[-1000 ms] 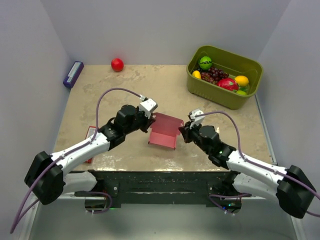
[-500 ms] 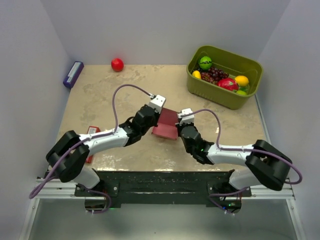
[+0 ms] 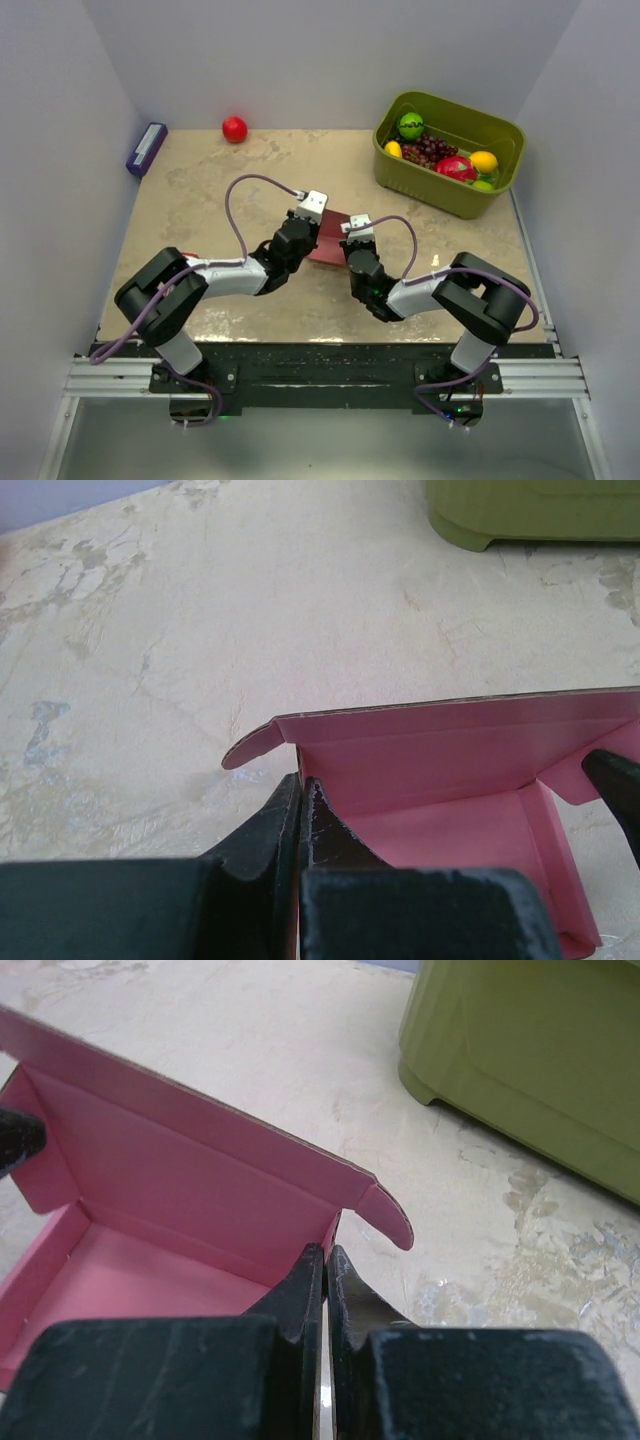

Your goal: Fold the paper box

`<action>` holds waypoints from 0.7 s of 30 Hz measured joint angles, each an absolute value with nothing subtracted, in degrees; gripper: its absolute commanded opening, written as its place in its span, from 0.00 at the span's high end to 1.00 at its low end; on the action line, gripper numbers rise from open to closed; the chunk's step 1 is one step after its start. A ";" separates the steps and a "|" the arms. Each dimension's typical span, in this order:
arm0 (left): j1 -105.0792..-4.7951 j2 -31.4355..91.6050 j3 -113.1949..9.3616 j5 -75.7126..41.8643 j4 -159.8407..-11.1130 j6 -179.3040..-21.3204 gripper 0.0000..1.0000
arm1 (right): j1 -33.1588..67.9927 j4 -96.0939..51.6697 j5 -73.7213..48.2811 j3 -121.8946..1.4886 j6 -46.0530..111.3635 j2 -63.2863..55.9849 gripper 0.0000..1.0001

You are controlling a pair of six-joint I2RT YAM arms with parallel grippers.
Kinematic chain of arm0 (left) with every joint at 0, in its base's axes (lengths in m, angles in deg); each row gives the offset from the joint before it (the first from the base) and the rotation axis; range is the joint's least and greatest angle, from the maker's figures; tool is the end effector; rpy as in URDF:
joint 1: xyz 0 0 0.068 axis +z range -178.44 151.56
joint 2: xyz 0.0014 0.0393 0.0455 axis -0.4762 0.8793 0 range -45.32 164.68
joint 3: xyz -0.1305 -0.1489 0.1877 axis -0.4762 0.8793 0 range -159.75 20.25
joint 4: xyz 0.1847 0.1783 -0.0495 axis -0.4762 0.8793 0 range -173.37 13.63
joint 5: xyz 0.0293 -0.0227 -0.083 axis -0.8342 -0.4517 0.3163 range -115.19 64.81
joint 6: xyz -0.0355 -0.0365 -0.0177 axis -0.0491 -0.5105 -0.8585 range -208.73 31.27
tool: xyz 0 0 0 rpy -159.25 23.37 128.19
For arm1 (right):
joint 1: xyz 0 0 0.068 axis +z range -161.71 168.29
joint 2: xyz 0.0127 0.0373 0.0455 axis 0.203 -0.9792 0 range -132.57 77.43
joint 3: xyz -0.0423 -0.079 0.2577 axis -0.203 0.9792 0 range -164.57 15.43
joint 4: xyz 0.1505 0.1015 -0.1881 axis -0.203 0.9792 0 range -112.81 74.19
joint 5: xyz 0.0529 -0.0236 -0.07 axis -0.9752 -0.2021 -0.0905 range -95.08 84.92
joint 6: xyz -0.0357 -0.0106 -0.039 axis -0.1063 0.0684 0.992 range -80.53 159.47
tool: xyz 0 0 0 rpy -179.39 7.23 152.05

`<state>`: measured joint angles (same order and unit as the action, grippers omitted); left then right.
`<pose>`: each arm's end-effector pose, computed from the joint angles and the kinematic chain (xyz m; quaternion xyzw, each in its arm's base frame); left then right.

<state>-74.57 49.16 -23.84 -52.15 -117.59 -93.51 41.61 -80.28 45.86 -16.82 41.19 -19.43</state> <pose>0.2503 -0.2372 0.1967 0.1436 0.7768 -0.0827 0.6075 0.2051 0.2294 0.1681 -0.0604 0.7318 -0.0303 0.6781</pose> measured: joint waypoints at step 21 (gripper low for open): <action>-74.94 51.95 -11.89 -51.62 -136.91 -102.25 1.00 | 43.07 -84.13 48.46 -16.58 36.49 -23.76 1.00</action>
